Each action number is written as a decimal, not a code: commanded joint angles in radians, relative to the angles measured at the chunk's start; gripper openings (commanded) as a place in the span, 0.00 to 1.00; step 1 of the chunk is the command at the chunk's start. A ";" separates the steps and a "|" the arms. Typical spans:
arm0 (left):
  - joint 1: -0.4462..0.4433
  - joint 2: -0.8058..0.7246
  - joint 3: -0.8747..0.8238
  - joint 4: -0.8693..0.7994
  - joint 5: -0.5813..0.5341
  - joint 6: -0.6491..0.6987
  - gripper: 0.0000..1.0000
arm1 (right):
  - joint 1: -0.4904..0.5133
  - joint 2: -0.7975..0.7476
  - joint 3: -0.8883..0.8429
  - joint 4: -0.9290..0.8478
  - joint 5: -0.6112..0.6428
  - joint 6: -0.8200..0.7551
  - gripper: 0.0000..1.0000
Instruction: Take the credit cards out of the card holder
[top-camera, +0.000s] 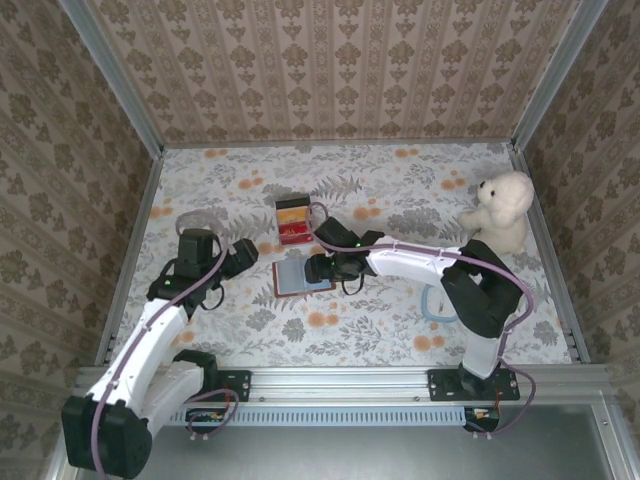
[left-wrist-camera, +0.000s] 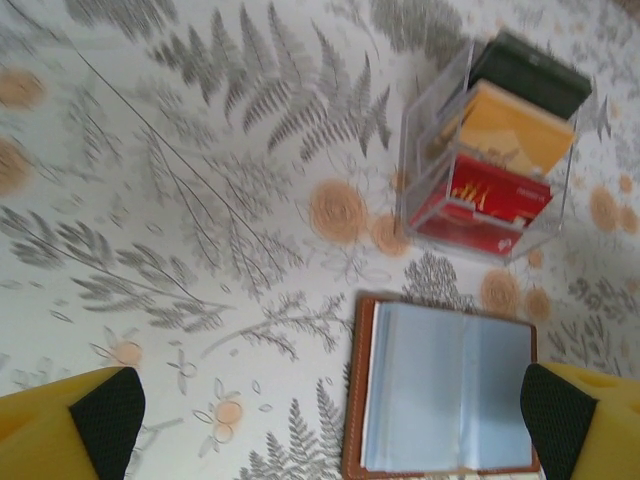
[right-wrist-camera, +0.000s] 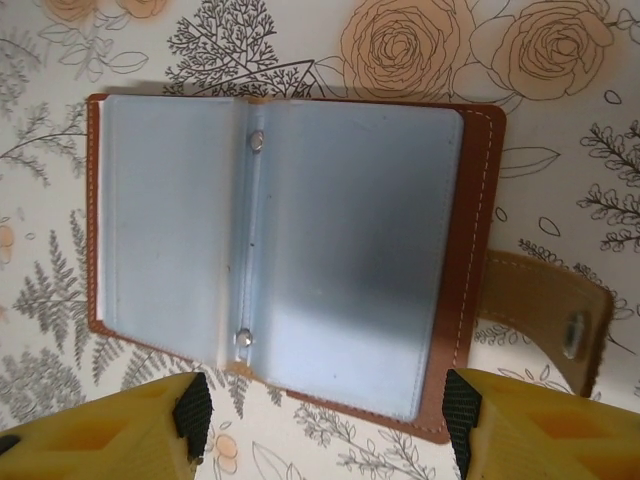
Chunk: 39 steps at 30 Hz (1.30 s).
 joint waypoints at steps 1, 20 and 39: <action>-0.002 0.041 -0.042 0.111 0.127 -0.079 0.97 | 0.017 0.053 0.060 -0.097 0.074 -0.007 0.69; -0.123 0.350 -0.065 0.310 0.273 -0.176 0.39 | 0.017 0.200 0.220 -0.234 0.090 -0.014 0.60; -0.191 0.465 -0.065 0.310 0.146 -0.244 0.26 | 0.017 0.211 0.155 -0.210 0.035 0.029 0.51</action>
